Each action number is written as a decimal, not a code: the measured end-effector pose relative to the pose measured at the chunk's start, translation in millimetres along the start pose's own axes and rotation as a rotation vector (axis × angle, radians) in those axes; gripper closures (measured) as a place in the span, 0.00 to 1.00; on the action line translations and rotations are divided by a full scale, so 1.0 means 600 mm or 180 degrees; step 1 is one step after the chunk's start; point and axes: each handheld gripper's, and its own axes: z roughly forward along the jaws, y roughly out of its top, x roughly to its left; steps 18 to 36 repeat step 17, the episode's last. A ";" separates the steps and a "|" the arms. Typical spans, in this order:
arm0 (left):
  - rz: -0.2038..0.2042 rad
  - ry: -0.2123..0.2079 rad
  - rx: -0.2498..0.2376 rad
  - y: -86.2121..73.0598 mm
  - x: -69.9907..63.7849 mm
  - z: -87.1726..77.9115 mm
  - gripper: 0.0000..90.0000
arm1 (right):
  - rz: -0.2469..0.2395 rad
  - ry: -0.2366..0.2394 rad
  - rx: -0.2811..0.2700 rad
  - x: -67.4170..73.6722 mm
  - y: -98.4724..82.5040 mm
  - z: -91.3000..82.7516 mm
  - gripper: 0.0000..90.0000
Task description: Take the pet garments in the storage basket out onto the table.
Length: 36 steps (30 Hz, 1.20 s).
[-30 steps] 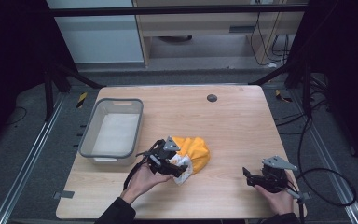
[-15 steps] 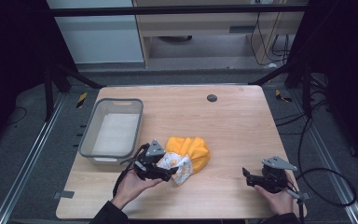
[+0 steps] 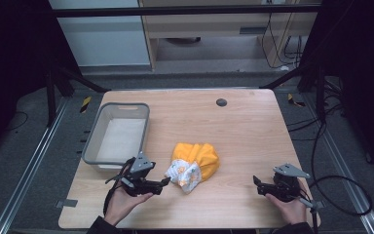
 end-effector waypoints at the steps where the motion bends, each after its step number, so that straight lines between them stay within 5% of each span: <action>1: -0.0015 0.0016 -0.0015 -0.006 0.001 -0.003 0.25 | -0.0001 0.0000 -0.0002 0.000 0.000 0.000 0.12; 17: -0.0309 0.0277 -0.0028 -0.088 0.050 -0.051 0.26 | -0.0054 0.0020 0.0045 -0.001 -0.002 0.005 0.11; 36: -0.0309 0.0277 -0.0028 -0.088 0.050 -0.051 0.26 | -0.0054 0.0020 0.0045 -0.001 -0.002 0.005 0.11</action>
